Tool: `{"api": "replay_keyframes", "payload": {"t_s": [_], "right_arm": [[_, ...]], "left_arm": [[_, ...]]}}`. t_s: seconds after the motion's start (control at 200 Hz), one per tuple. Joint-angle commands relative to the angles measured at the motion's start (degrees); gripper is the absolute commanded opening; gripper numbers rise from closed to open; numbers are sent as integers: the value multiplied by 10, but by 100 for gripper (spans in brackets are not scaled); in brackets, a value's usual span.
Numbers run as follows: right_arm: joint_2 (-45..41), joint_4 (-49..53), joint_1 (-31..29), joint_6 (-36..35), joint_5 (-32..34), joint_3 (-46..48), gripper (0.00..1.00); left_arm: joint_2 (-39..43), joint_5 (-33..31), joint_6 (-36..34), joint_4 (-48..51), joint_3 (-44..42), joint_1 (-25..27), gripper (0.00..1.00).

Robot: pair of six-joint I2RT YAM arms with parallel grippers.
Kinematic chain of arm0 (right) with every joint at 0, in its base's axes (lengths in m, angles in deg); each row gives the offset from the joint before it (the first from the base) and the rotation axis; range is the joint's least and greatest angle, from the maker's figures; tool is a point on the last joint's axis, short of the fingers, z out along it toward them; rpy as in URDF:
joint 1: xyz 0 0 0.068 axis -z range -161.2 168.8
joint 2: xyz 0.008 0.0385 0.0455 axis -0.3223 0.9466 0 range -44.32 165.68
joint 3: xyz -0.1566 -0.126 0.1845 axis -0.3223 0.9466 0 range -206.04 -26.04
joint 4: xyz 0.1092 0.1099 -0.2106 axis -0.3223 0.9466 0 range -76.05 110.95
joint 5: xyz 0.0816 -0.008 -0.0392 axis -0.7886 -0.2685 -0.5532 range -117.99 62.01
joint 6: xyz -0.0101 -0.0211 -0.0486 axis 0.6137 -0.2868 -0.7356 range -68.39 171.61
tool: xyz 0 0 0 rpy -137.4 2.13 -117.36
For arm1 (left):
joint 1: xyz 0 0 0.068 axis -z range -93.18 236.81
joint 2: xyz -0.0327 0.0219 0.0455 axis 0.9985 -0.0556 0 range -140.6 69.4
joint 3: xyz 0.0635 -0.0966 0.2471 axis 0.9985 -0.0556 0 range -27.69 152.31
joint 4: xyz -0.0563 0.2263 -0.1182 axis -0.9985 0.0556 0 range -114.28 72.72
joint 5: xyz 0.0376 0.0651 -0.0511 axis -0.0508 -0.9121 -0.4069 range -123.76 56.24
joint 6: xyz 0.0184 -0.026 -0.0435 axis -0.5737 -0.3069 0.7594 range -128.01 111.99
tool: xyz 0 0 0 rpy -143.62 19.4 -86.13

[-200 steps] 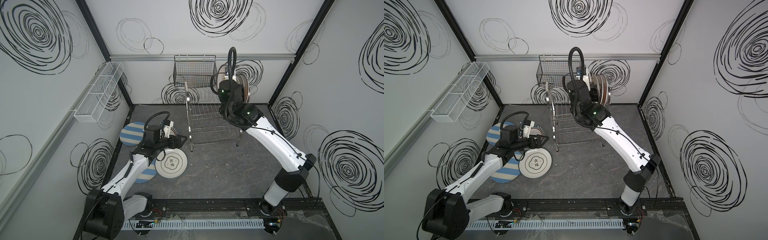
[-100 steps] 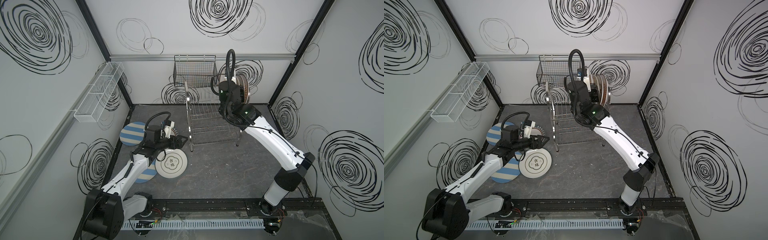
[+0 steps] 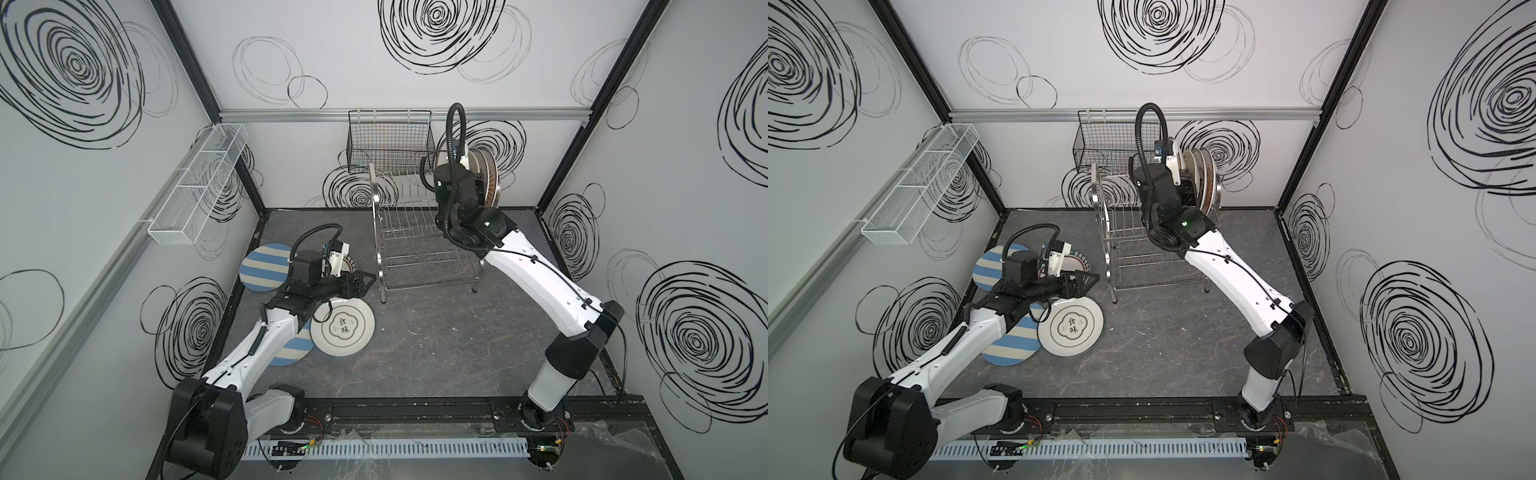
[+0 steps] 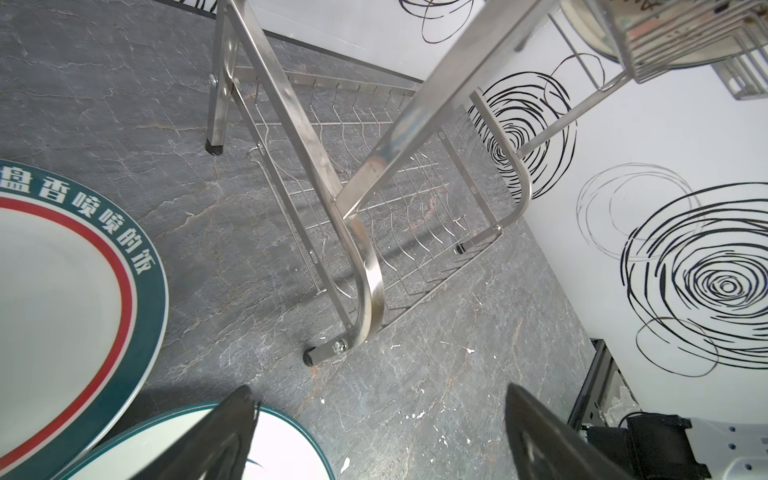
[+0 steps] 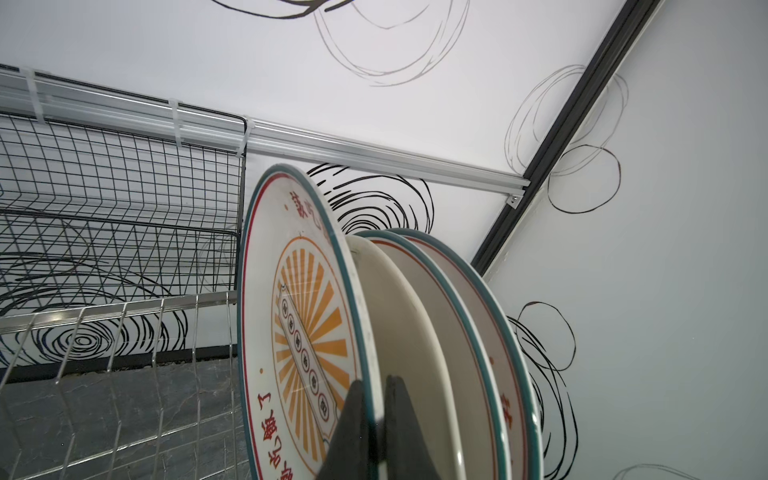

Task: Load the plates into the dish rack
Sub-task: 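Lower the sunburst plate into the rack slot beside the standing plates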

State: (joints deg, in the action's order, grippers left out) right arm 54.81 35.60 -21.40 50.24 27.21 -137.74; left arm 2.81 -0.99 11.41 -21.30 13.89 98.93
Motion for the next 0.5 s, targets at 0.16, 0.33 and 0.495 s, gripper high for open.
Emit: {"api": "replay_keyframes", "payload": {"t_s": [0.16,0.33,0.495], "right_arm": [[11,8,9,35,0,-23,0],[13,20,6,42,-9,-25,2],[12,27,3,44,-15,-21,21]], "left_arm": [[8,0,-13,-10,-4,9,96],[10,-3,-14,-9,-5,10,96],[12,-3,-14,-8,-5,10,96]]}}
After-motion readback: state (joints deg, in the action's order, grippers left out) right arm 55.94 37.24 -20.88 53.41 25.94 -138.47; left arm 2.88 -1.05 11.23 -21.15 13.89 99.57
